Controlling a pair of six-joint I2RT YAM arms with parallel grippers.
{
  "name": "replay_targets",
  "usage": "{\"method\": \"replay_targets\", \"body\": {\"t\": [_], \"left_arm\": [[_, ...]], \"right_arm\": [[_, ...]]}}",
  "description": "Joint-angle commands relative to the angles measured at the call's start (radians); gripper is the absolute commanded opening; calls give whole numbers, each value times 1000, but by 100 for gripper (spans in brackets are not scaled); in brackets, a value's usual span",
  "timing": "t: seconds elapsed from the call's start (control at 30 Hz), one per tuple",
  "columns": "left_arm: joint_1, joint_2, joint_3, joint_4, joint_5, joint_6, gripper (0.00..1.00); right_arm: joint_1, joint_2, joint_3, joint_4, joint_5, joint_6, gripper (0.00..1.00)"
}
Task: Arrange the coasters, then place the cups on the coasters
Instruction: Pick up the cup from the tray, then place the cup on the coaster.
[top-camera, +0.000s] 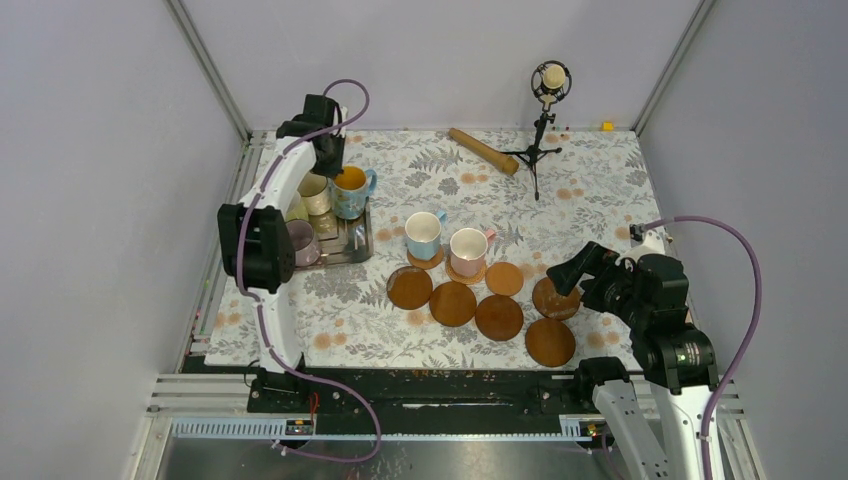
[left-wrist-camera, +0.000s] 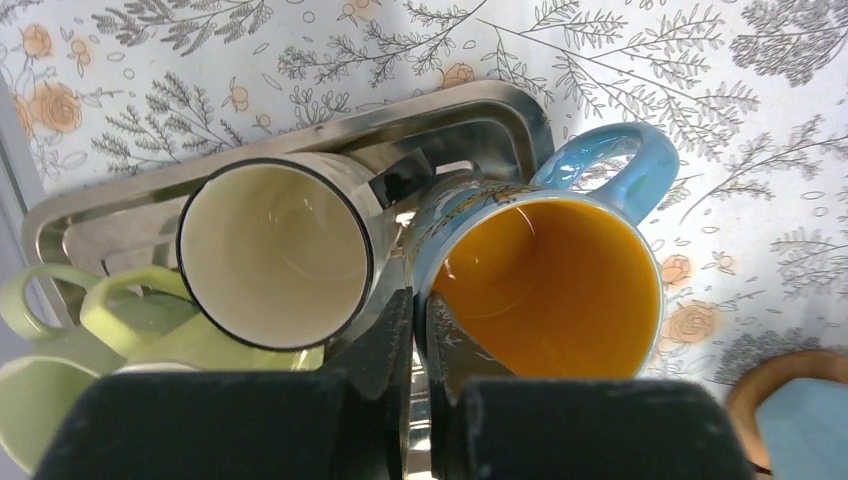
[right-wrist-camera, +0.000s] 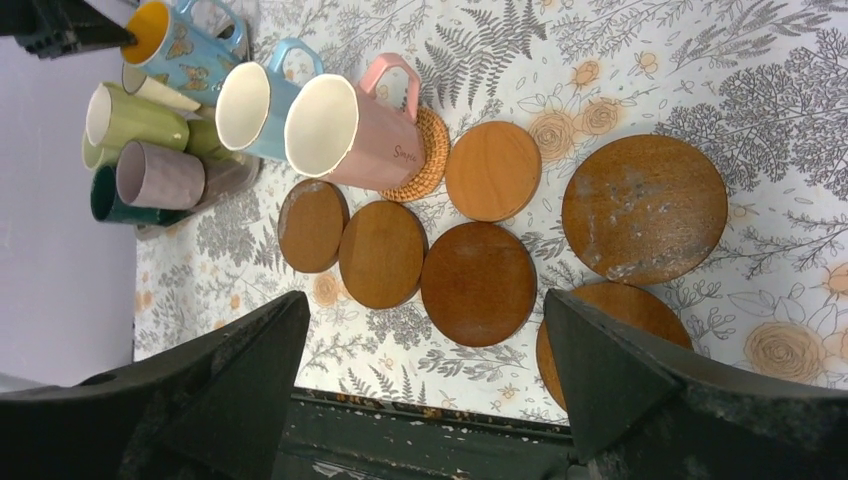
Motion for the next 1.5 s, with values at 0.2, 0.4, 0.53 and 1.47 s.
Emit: {"method": "replay_targets", "body": {"t": [0.2,0.4,0.53,1.47], "left_arm": [[-20,-350,-110,198,68,-338,0],[-111,-447,-125,231,82,-466,0],[-278,-504,-156,257,-88,-548,0],[-838,-171,87,425,-189,-799,0]], "right_arm": [[4,28,62,20,79,144,90],[4,50,82,42,87,219,83],[4,69,85,68,124,299,74],[52,389,215,208,131,372,61]]}}
